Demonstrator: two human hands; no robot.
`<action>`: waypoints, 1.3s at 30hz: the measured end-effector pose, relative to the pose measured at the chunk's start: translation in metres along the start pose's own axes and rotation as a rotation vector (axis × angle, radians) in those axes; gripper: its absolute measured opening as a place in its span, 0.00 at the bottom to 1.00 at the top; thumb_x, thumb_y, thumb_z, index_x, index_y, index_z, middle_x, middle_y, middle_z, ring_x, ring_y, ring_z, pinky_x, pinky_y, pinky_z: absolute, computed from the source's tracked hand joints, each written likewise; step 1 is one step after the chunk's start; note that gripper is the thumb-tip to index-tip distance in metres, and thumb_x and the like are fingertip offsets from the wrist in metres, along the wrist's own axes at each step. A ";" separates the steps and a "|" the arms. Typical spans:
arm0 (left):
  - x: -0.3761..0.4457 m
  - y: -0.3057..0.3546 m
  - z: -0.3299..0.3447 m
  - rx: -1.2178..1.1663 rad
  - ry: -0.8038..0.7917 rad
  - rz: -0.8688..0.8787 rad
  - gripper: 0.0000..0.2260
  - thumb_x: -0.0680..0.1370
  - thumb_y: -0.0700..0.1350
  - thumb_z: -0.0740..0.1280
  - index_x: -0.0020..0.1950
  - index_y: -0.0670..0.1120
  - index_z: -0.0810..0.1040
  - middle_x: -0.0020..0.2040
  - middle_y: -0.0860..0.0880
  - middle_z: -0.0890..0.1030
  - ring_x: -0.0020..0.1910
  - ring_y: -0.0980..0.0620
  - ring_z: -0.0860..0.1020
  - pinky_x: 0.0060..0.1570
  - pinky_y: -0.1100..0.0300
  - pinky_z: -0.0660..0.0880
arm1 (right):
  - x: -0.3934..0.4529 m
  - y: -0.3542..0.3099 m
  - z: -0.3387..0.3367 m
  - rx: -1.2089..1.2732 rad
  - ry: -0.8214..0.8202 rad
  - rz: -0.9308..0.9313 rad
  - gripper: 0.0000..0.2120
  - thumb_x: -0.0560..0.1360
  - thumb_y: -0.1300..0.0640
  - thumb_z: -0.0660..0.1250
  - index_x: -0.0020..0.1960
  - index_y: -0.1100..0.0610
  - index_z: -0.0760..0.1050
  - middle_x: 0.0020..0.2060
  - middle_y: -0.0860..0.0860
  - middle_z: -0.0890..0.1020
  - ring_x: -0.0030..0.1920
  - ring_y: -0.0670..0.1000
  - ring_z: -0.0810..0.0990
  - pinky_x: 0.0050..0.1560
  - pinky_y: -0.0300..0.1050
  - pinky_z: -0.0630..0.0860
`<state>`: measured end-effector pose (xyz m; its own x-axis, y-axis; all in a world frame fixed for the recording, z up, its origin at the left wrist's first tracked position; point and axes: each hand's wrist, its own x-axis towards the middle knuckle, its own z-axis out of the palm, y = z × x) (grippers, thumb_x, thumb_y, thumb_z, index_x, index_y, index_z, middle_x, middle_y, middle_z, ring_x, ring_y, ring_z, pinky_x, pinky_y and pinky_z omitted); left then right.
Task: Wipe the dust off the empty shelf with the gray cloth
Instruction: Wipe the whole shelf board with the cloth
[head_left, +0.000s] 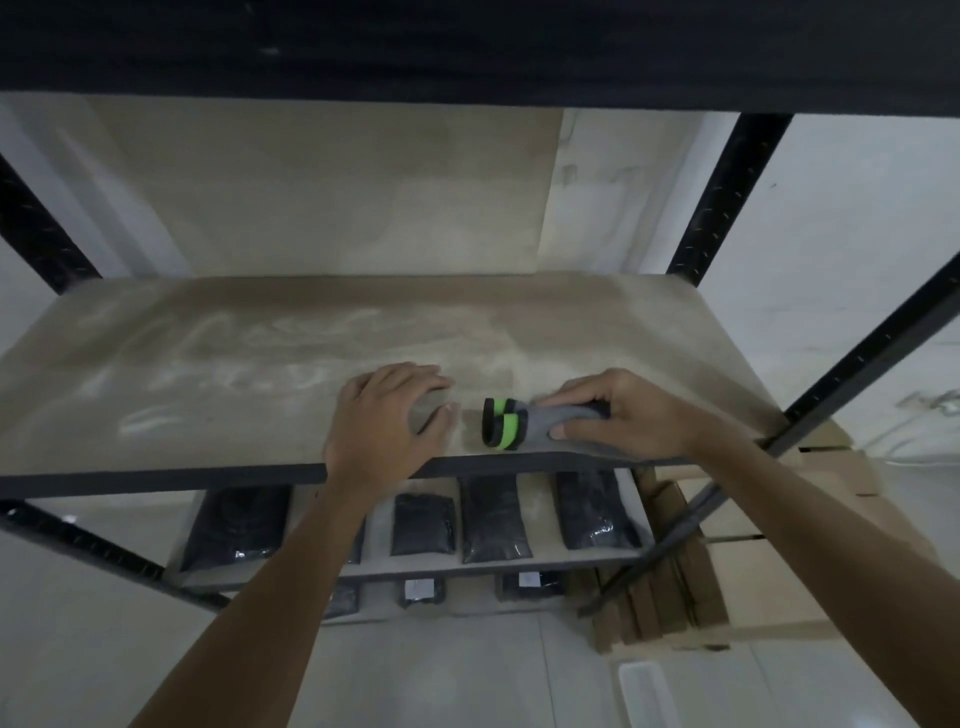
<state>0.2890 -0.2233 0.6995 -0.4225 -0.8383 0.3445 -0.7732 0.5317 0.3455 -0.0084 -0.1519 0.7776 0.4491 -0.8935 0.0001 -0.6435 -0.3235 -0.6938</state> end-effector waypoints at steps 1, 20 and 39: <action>0.000 0.000 0.000 -0.003 0.001 0.002 0.19 0.79 0.63 0.59 0.64 0.58 0.80 0.67 0.60 0.78 0.68 0.57 0.74 0.68 0.49 0.68 | -0.003 -0.004 -0.004 -0.013 -0.012 0.002 0.14 0.79 0.60 0.69 0.64 0.57 0.80 0.54 0.48 0.85 0.52 0.47 0.83 0.54 0.41 0.79; -0.001 -0.001 0.003 -0.031 0.048 0.028 0.17 0.78 0.61 0.60 0.61 0.57 0.80 0.66 0.59 0.80 0.67 0.56 0.75 0.68 0.49 0.67 | -0.005 0.063 -0.026 -0.390 0.429 0.199 0.13 0.80 0.55 0.66 0.64 0.54 0.78 0.46 0.51 0.79 0.45 0.52 0.75 0.45 0.43 0.66; -0.001 -0.002 0.003 -0.032 0.056 0.041 0.17 0.78 0.60 0.61 0.62 0.57 0.80 0.65 0.58 0.81 0.65 0.55 0.77 0.66 0.50 0.68 | -0.037 0.093 -0.037 -0.484 0.556 0.546 0.20 0.83 0.51 0.58 0.73 0.56 0.68 0.61 0.58 0.75 0.61 0.61 0.73 0.62 0.53 0.69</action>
<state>0.2896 -0.2242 0.6963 -0.4262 -0.8080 0.4067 -0.7399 0.5701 0.3573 -0.1076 -0.1601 0.7399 -0.2758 -0.9413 0.1949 -0.9245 0.2043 -0.3217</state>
